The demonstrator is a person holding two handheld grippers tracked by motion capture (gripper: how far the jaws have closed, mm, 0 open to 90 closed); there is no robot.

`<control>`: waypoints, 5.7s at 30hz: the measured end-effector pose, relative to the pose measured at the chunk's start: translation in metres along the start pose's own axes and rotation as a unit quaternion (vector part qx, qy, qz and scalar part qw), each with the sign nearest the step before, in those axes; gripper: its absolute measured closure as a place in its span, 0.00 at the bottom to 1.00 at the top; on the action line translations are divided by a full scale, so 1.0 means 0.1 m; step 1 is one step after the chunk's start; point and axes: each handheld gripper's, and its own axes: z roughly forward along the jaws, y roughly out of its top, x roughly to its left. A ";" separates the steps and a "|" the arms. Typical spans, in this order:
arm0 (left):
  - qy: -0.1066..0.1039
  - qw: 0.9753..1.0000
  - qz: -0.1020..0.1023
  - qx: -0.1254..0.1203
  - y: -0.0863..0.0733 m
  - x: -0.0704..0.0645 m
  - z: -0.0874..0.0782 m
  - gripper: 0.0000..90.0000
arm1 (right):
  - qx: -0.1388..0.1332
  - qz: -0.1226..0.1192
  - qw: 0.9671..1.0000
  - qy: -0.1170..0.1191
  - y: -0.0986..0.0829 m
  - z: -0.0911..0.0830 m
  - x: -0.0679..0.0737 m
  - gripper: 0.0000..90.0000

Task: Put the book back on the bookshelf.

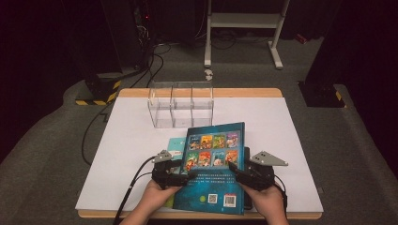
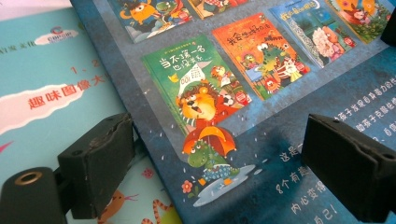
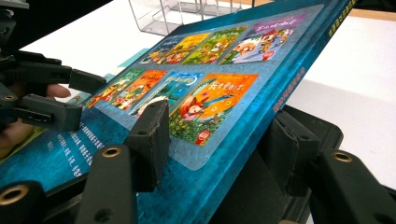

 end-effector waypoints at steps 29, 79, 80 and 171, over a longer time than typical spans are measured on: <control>-0.041 0.997 -0.067 -0.007 0.08 0.15 0.01 0.11 | -0.035 -0.039 0.999 0.008 0.03 -0.03 0.09 0.50; 0.104 0.973 0.044 -0.204 0.38 0.01 -0.72 0.49 | -0.104 -0.087 0.990 -0.039 0.77 0.04 0.42 0.56; 0.106 0.972 0.045 -0.207 0.38 0.01 -0.73 0.50 | -0.108 -0.089 0.989 -0.040 0.78 0.04 0.44 0.56; 0.184 0.945 0.083 -0.258 0.23 0.35 -1.09 0.50 | -0.087 -0.127 0.984 0.090 0.82 0.66 0.63 0.58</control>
